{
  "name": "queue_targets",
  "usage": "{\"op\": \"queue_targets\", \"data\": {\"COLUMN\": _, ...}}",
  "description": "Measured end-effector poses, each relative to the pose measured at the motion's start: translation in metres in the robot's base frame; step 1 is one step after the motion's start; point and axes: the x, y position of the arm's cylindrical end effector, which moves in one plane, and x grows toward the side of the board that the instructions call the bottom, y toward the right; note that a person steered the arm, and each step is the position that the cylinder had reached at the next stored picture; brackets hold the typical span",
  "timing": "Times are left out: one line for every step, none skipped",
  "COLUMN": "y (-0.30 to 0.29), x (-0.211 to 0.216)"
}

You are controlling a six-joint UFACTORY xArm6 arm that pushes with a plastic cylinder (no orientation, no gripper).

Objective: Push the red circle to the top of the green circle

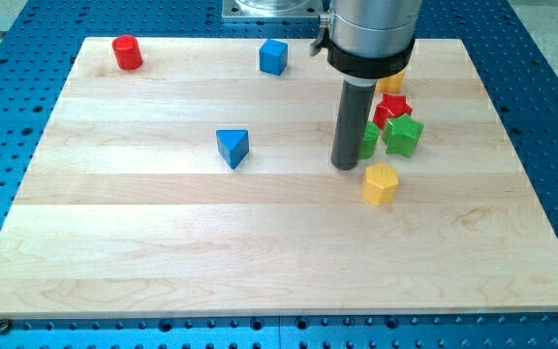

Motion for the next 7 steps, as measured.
{"op": "queue_targets", "data": {"y": -0.012, "x": 0.0}}
{"op": "queue_targets", "data": {"y": -0.092, "x": -0.015}}
{"op": "queue_targets", "data": {"y": -0.133, "x": -0.057}}
{"op": "queue_targets", "data": {"y": -0.201, "x": -0.079}}
{"op": "queue_targets", "data": {"y": -0.285, "x": -0.088}}
{"op": "queue_targets", "data": {"y": -0.348, "x": -0.123}}
{"op": "queue_targets", "data": {"y": -0.363, "x": -0.172}}
